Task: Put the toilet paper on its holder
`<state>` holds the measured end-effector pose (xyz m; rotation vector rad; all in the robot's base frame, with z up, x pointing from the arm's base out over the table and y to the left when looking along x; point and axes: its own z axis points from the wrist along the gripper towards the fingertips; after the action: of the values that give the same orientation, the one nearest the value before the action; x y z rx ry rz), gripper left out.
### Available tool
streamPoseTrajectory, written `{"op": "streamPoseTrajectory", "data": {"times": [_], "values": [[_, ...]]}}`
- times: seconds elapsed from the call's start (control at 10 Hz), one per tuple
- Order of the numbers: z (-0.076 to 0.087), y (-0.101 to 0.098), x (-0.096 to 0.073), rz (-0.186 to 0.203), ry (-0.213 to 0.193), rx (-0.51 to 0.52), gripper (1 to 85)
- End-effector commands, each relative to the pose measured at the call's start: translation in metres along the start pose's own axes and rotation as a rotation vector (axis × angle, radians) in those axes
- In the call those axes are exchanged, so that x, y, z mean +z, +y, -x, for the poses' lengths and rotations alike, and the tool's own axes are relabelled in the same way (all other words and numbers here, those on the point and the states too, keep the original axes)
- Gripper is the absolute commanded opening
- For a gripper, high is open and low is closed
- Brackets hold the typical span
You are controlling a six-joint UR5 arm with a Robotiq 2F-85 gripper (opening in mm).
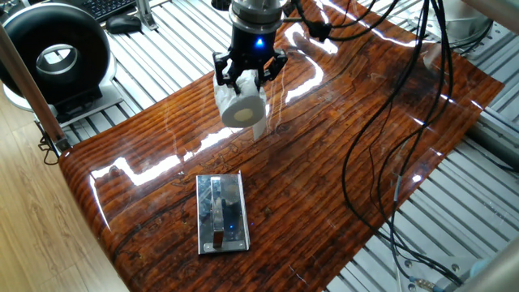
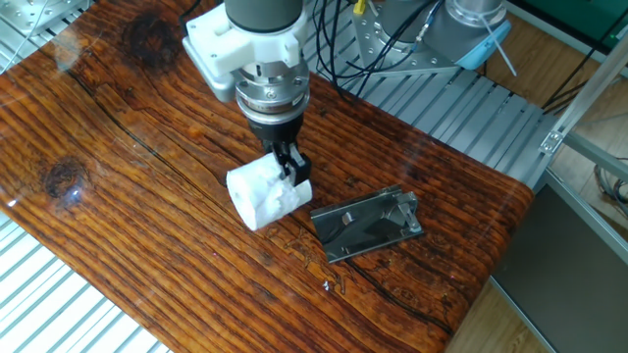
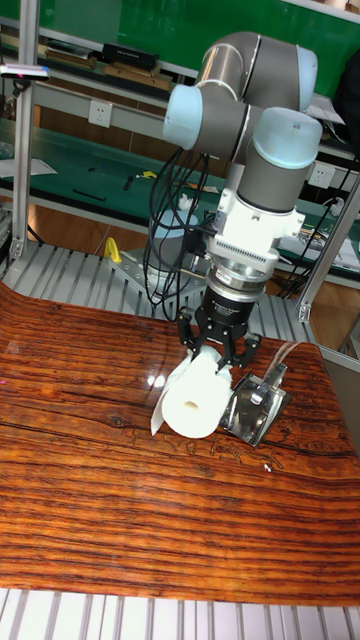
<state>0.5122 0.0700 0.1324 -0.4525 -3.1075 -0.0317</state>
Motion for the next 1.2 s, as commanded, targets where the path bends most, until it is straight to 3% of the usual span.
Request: {"op": "streamPoseTrajectory", "data": {"times": [0.0,0.3,0.5,0.7,0.9,1.1], "values": [[-0.002,0.012,-0.001,0.048,0.008,-0.06,1.0],[-0.001,0.017,-0.002,0.06,0.021,-0.051,1.0],[0.009,0.043,-0.003,0.097,0.03,-0.011,1.0],[0.016,0.06,-0.007,0.091,0.038,0.037,1.0],[0.031,0.076,-0.003,0.114,0.019,0.067,1.0],[0.051,0.081,0.007,0.124,-0.026,0.072,1.0]]}}
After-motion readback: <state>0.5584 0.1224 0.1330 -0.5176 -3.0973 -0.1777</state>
